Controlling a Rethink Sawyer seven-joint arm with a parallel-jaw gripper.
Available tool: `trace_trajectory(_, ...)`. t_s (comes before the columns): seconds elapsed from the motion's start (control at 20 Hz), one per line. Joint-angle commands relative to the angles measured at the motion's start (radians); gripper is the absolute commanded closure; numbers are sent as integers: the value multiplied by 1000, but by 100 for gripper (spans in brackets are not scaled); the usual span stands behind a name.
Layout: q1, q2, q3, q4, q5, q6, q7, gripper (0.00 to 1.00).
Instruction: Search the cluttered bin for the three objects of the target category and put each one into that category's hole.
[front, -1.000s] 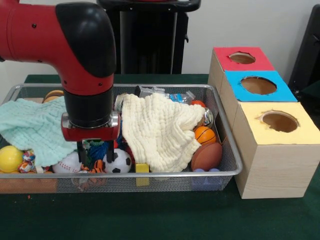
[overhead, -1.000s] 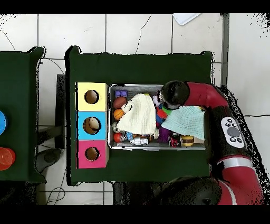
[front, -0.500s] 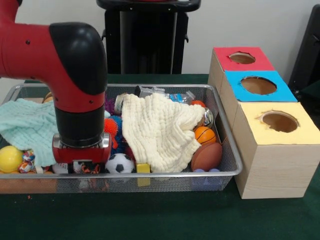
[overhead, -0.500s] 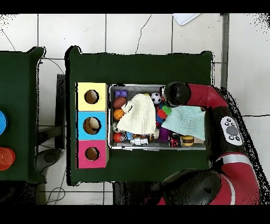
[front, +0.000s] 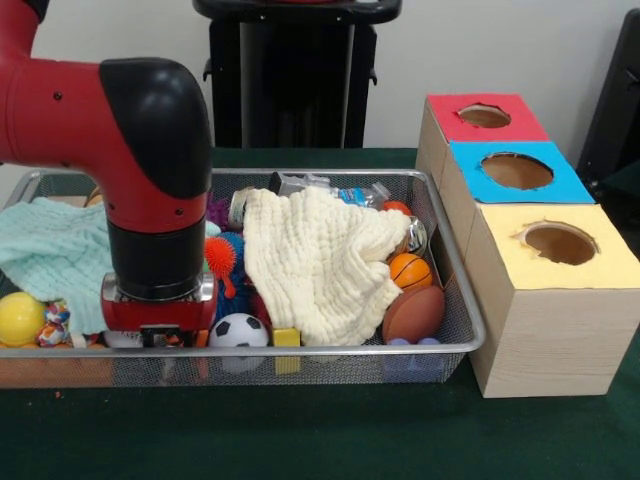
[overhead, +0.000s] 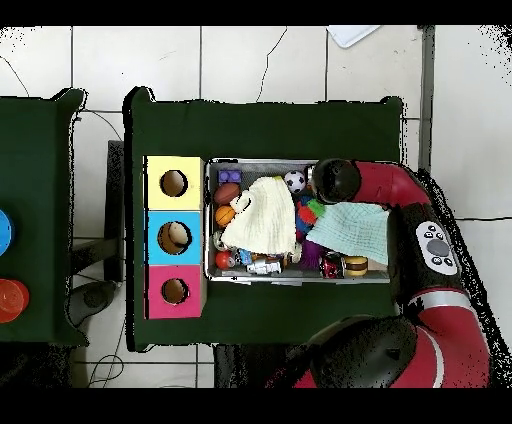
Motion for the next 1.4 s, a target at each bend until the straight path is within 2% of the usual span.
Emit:
trace_trajectory(0.05,41,201,-3,-15,-77,-11,-69,100)
trace_trajectory(0.2,45,183,-4,2,-59,-5,-49,100)
trace_trajectory(0.3,59,143,-9,24,-35,48,-36,100)
trace_trajectory(0.45,89,35,-23,81,15,178,-23,100)
trace_trajectory(0.55,125,-67,-33,115,72,342,-19,100)
trace_trajectory(0.65,164,-144,-41,133,114,461,-3,100)
trace_trajectory(0.75,198,-178,-45,144,136,490,32,100)
trace_trajectory(1.1,322,-183,-35,196,152,328,172,100)
trace_trajectory(1.4,407,-235,-45,370,196,154,260,100)
